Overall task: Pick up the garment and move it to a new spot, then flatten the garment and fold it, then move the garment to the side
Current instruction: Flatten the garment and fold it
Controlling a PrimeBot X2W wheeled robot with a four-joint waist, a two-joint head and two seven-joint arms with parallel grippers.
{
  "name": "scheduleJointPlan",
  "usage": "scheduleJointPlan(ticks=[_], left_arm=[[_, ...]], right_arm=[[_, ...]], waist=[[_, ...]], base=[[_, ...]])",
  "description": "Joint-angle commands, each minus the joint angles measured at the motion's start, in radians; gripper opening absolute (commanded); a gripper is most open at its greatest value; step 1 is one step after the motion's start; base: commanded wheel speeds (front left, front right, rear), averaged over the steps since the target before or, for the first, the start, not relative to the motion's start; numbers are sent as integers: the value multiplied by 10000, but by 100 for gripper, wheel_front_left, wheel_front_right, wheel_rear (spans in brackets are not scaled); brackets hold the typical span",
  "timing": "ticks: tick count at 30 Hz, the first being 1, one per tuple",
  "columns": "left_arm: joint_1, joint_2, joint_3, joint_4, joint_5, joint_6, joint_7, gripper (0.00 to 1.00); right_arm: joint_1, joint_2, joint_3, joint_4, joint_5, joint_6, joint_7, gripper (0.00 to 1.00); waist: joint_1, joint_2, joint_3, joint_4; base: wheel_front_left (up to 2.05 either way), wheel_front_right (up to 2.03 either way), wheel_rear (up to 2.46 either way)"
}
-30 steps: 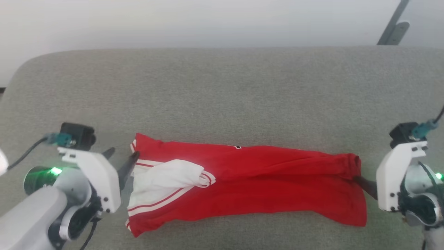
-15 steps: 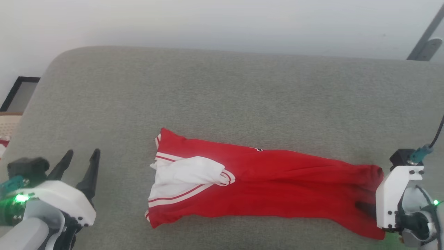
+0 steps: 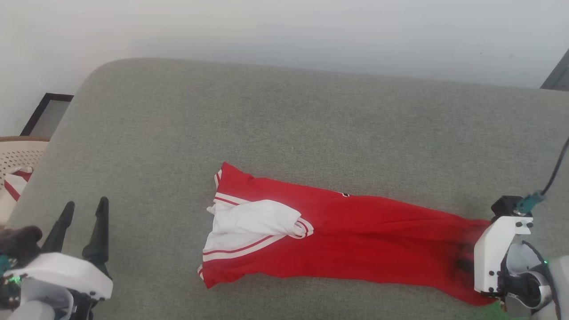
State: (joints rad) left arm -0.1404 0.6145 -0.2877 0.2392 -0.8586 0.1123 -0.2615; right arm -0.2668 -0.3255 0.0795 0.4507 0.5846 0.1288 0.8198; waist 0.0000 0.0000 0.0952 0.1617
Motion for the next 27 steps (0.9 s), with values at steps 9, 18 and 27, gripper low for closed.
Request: scheduleJointPlan(ticks=[9,18,27], left_arm=[[841,-1285,2014,398,1467,-1194,-38,100],[932,-2051,3121,590,2355,-1886,-39,100],[724,-2500,3720,571,3019,-2303,-39,100]], right_arm=[[-2,-480,221,355,1118,19,-791,0],[-267,-1492,-635,969,1218,13,-1246,0],[-725,-2292,-1271,1983,810,16,-1646,0]], waist=[[0,0,-121,-124],[0,0,6,-497],[0,0,114,-726]], base=[[0,0,0],[0,0,0],[0,0,0]])
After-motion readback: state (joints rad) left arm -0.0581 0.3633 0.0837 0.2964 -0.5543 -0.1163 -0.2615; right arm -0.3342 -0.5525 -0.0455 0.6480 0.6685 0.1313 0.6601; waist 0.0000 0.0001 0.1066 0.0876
